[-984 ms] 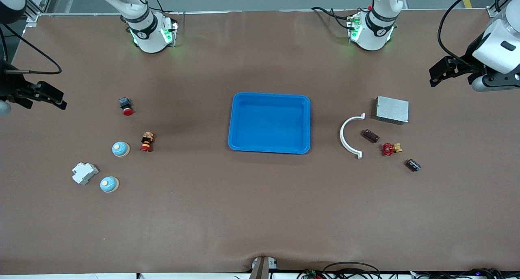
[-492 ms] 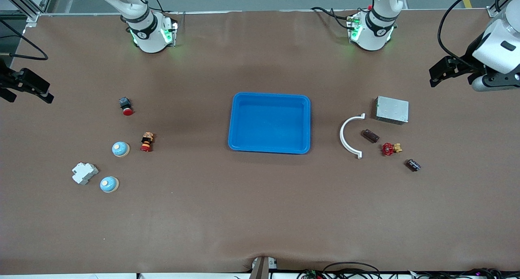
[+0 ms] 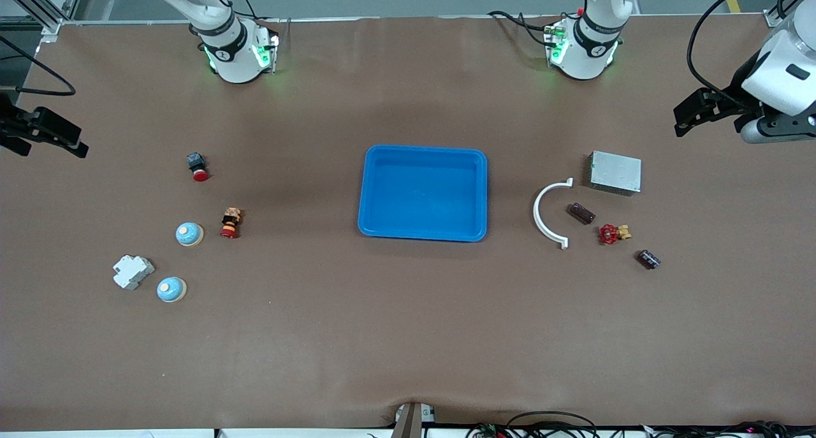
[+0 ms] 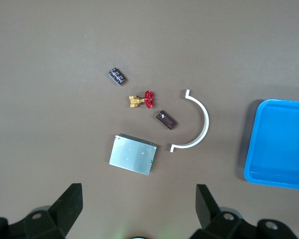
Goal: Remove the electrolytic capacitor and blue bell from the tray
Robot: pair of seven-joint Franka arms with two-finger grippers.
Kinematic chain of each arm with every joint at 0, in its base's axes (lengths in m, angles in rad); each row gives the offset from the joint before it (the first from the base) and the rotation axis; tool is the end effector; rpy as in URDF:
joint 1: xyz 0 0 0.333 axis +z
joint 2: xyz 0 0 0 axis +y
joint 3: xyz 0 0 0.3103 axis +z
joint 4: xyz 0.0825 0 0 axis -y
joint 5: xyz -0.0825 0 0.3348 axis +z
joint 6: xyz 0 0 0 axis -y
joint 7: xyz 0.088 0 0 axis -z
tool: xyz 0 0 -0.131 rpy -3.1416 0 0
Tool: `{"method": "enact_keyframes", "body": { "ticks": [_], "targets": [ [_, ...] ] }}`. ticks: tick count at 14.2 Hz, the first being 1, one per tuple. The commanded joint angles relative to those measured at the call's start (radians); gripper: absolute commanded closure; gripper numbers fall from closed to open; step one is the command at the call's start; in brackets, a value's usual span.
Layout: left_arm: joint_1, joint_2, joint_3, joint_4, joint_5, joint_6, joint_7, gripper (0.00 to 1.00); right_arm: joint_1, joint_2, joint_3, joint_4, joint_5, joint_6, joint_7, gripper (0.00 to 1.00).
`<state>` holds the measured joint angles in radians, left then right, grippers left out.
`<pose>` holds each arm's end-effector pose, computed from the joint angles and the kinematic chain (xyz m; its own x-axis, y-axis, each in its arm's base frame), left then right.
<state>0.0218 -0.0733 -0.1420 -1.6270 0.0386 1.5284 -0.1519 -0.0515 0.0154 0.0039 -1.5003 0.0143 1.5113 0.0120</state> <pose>0.4746 -0.0547 0.6033 0.9993 0.0338 -0.0183 0.0328 -0.9981 -0.0523 0.5040 -0.0221 0.6114 0.9983 -0.0587 -0.0046 -0.0588 -0.9982 -0.0143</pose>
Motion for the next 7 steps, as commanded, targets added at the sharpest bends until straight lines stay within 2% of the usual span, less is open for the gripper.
{"method": "enact_keyframes", "body": {
  "ticks": [1,7],
  "targets": [
    [-0.002,0.0,0.002,0.013,-0.002,-0.014,0.012,0.0,0.001,0.043,-0.002,0.071,-0.007,-0.051,0.016,0.0],
    [0.0,0.001,0.009,0.016,-0.002,-0.014,0.015,0.0,-0.002,0.072,-0.004,0.061,-0.004,-0.052,0.019,0.0]
  ]
}}
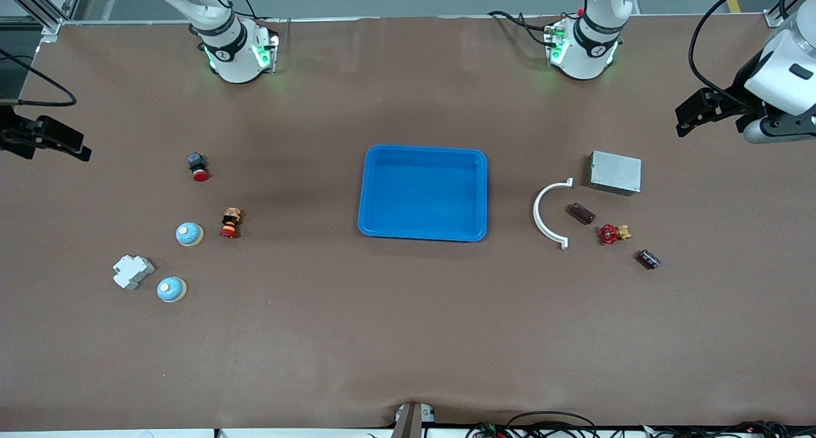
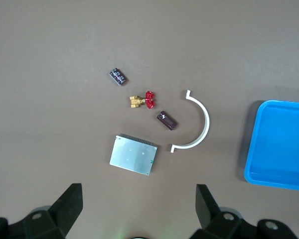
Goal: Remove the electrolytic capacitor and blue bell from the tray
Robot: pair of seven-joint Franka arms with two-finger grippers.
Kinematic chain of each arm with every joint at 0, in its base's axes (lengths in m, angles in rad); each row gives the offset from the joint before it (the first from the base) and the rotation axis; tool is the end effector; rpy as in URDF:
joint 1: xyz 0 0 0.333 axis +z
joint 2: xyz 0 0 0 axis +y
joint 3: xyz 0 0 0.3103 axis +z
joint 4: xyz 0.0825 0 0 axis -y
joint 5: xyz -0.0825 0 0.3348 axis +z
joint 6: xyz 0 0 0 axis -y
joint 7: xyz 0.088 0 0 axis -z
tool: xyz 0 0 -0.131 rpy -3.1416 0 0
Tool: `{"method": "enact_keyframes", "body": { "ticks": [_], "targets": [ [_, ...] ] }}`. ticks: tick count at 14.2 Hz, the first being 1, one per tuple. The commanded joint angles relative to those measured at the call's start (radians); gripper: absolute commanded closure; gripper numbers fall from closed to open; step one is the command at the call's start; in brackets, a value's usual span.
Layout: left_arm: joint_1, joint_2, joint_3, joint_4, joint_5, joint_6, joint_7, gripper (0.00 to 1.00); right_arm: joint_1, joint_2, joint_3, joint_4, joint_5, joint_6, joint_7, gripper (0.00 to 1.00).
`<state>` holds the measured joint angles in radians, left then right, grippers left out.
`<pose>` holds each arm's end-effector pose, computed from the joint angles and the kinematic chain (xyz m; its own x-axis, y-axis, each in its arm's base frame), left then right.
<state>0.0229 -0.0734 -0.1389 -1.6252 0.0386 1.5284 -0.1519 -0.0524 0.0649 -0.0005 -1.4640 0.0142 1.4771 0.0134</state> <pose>0.4749 -0.0527 0.6041 0.9991 0.0380 -0.0164 0.0371 -0.9980 -0.0518 0.5140 -0.0252 0.5984 0.9965 -0.0649 -0.0520 -0.0656 -0.9978 -0.0135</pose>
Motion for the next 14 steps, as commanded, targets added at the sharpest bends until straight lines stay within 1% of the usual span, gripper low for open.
{"method": "enact_keyframes", "body": {
  "ticks": [1,11,14],
  "targets": [
    [-0.001,0.0,0.007,0.014,-0.002,-0.014,0.015,0.0,0.0,0.023,0.001,0.025,-0.005,-0.017,0.017,0.0],
    [-0.001,0.0,0.007,0.016,-0.002,-0.014,0.02,0.0,0.002,0.023,0.001,0.025,-0.003,-0.018,0.019,0.0],
    [-0.001,-0.002,0.008,0.028,0.0,-0.014,0.012,0.0,-0.001,0.016,0.001,-0.004,-0.003,-0.008,0.02,0.0]
  ]
}}
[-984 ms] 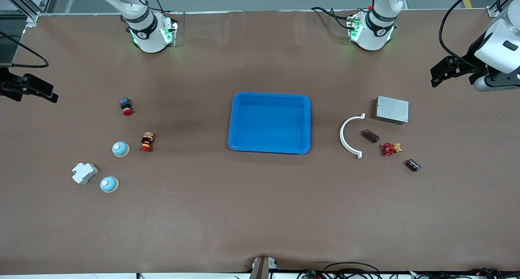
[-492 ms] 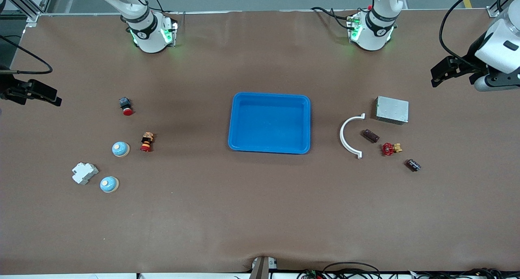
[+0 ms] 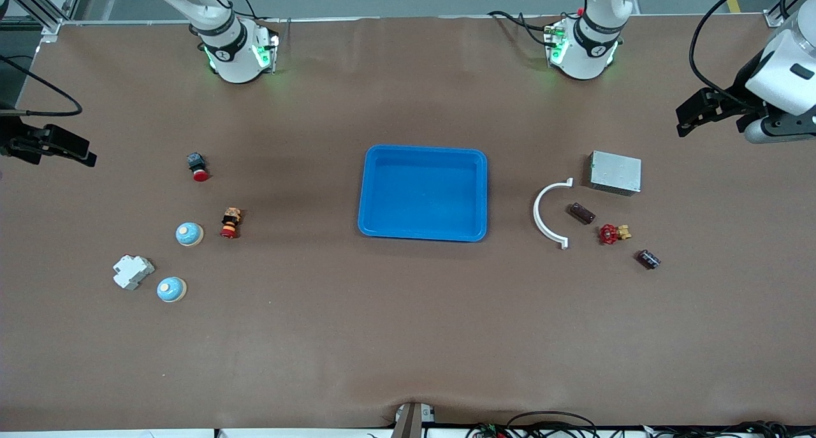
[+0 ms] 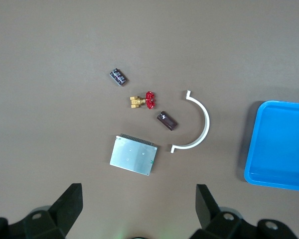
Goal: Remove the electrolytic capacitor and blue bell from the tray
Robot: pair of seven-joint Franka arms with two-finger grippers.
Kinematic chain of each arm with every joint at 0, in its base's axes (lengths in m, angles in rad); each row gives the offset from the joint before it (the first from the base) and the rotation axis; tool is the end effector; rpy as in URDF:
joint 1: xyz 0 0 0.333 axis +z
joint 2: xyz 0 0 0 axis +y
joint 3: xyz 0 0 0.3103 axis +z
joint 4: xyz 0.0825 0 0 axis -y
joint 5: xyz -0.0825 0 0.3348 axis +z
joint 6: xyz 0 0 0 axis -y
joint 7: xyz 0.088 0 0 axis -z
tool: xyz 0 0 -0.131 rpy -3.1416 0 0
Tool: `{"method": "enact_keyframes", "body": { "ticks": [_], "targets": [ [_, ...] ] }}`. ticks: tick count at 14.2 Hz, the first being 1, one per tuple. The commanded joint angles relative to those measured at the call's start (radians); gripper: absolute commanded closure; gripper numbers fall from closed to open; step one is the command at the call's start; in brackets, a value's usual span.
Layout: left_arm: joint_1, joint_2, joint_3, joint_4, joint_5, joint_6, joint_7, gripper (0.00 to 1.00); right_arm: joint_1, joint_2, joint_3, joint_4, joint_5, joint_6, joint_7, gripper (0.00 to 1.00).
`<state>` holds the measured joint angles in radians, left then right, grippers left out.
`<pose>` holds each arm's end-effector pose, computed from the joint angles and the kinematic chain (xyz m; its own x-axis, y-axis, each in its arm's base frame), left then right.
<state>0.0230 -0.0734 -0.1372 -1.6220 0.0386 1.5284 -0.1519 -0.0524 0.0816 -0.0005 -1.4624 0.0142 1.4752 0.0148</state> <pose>0.4751 -0.0518 0.6055 0.9991 0.0397 -0.0132 0.0390 -0.9979 -0.0512 0.5182 -0.0255 0.5903 0.9954 -0.0662 -0.0689 -0.0672 -0.9977 -0.0131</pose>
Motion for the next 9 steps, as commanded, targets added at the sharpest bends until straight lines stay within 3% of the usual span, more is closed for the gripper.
{"method": "enact_keyframes", "body": {
  "ticks": [1,5,9],
  "targets": [
    [-0.002,-0.002,0.005,0.027,0.0,-0.014,0.008,0.0,-0.001,-0.003,0.001,-0.019,-0.003,-0.001,0.019,0.0],
    [-0.002,0.0,0.005,0.03,-0.002,-0.014,0.014,0.0,-0.003,-0.029,0.001,-0.091,-0.002,0.046,0.017,0.0],
    [-0.003,0.001,0.002,0.036,-0.002,-0.014,0.017,0.0,-0.003,-0.029,0.001,-0.093,-0.002,0.047,0.019,0.0]
  ]
}}
